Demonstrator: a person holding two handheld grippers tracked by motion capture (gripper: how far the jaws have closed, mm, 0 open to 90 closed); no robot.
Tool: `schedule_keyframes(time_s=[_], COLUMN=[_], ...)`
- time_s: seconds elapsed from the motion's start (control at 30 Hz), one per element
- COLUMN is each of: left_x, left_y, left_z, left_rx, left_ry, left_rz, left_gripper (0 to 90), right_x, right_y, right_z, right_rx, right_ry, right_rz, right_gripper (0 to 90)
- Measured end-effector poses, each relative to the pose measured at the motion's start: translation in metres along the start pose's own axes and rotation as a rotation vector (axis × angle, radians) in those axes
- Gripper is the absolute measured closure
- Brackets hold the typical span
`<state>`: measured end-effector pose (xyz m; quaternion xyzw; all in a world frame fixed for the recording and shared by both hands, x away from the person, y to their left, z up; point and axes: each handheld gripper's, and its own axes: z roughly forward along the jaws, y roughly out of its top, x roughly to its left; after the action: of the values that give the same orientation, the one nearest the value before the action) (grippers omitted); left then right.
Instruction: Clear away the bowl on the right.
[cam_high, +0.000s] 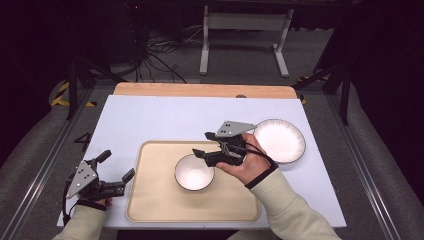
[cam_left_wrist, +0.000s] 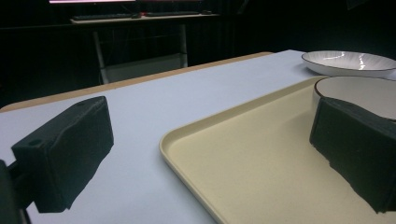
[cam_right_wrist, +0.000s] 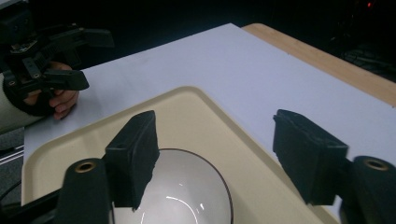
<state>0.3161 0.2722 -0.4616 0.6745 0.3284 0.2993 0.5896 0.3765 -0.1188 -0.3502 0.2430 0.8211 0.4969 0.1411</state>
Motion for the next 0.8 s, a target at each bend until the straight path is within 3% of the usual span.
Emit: schedule_keyframes(time_s=[0.27, 0.8], left_x=[0.0, 0.0], left_y=[0.0, 0.0], left_z=[0.0, 0.0], left_rx=[-0.003, -0.003], left_ry=[-0.001, 0.001], left_rz=[0.005, 0.011], left_gripper=[0.2, 0.2], right_x=[0.001, -0.007], right_y=[-0.006, -0.017], right_z=[-0.007, -0.039], right_rx=[-0.109, -0.258], right_ry=[-0.019, -0.049], right_rz=[-0.035, -0.091], right_gripper=[16.8, 15.7])
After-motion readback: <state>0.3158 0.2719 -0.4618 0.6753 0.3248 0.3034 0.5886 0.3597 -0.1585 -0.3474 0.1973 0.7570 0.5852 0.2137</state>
